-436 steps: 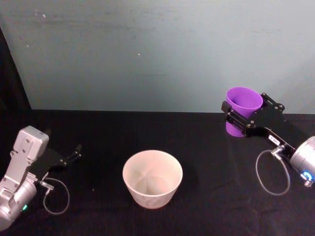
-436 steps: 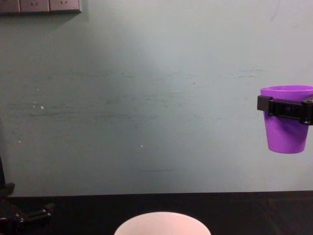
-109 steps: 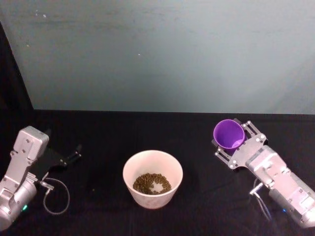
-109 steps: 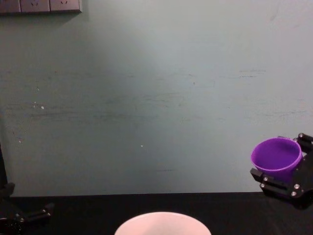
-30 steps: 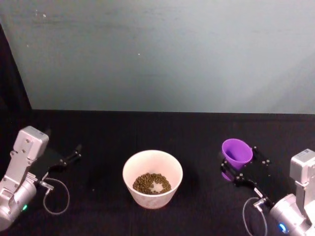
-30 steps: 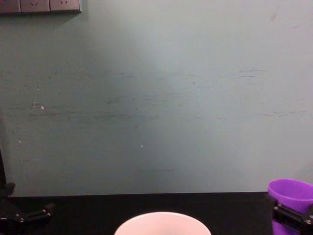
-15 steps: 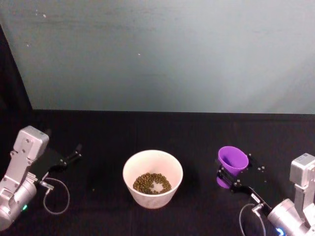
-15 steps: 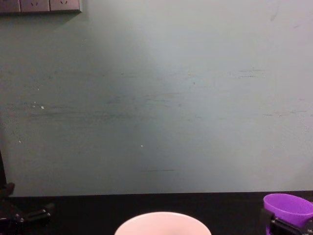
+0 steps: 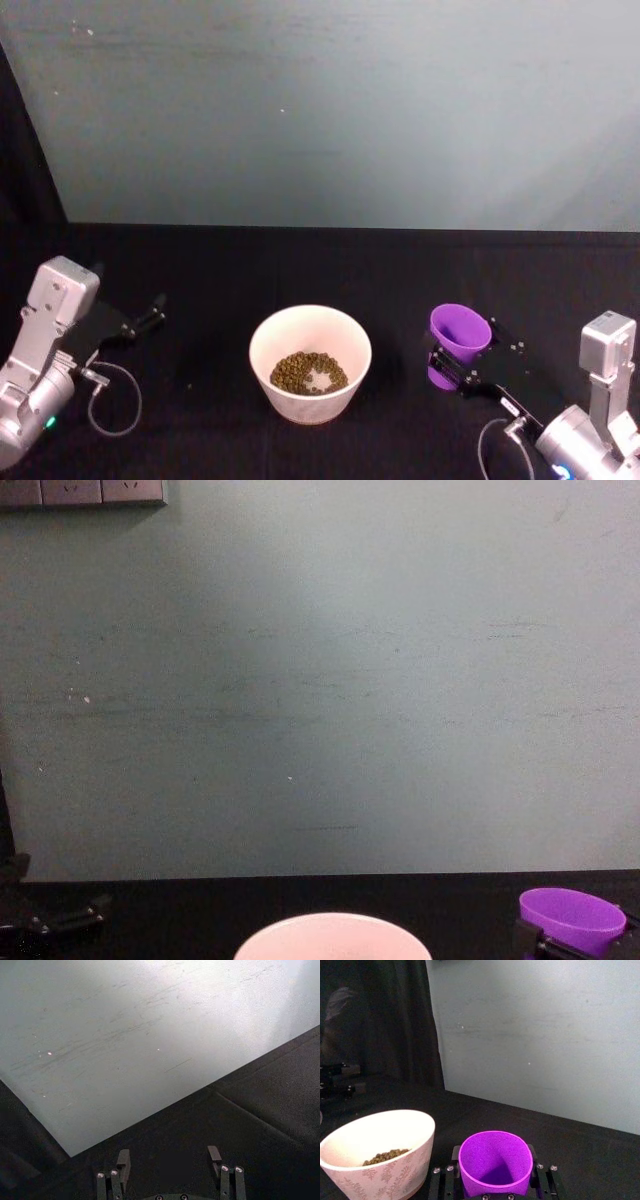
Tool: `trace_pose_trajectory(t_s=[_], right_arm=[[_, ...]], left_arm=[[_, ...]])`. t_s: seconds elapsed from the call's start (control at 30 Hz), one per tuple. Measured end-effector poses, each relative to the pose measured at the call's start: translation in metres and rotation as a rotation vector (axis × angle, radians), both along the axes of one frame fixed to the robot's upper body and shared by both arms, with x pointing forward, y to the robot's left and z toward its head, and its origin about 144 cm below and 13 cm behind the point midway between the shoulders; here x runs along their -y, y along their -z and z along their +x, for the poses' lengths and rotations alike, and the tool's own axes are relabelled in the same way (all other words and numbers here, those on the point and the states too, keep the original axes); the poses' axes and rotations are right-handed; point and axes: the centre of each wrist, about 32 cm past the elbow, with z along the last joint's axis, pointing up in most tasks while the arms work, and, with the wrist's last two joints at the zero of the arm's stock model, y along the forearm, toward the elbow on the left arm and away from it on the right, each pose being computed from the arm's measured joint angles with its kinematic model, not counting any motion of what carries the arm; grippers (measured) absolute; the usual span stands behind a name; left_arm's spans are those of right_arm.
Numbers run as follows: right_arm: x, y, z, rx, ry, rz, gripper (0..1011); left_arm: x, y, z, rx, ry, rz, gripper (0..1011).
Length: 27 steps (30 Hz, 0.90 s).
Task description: Pick up the cup and pour the mung beans from the cup into the bowl.
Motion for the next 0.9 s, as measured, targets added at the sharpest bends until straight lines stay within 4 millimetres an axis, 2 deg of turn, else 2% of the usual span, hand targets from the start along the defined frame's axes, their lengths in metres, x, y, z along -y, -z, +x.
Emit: trace_pose_trajectory(t_s=[0.9], right_arm=[[-0.0002, -0.0047, 0.0040, -0.050, -0.017, -0.008, 738]], left_arm=[[0.0000, 0.0000, 0.0000, 0.000, 0.000, 0.000, 1000]])
